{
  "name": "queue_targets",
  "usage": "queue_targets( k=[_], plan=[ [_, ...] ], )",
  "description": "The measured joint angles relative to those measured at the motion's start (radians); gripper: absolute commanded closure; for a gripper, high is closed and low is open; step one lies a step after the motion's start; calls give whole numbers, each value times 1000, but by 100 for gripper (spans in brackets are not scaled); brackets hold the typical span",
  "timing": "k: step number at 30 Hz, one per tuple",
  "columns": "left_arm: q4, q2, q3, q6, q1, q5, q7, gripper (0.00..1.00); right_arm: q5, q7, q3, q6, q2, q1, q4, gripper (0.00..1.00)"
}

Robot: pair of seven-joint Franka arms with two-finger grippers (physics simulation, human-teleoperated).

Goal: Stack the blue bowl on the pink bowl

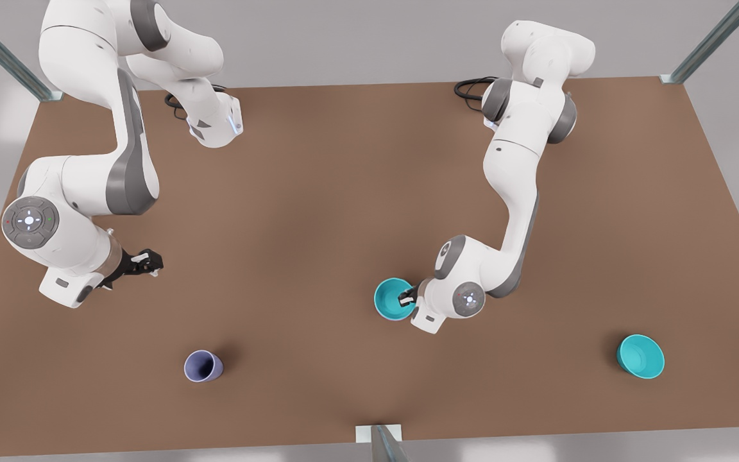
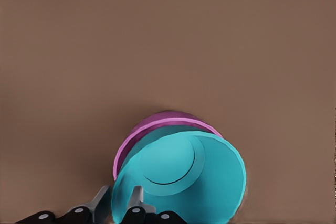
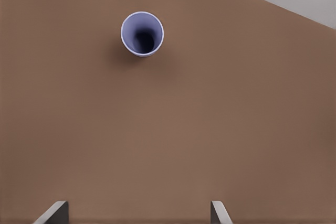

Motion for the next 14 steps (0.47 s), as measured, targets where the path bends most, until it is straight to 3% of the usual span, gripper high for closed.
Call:
queue_targets(
  k=[2,5,8,9,11,14],
  plan=[
    [2,-48,10,-34,54,5,-5,0,0,-1,0,0,0,0,0,0],
    [4,-344,25,-204,257,185,46,0,0,-2,0,0,-1,1,0,0],
    [-4,-501,-27,-372,380,301,128,0,0,-3,0,0,-1,0,0,0],
    [-70,-577,-54,-413,395,322,153,0,0,-3,0,0,0,0,0,0],
    [-428,-842,-31,-404,376,338,198,0,0,-3,0,0,0,0,0,0],
    [-545,-927,-9,-400,379,341,257,0,0,-4,0,0,0,0,0,0]
  ],
)
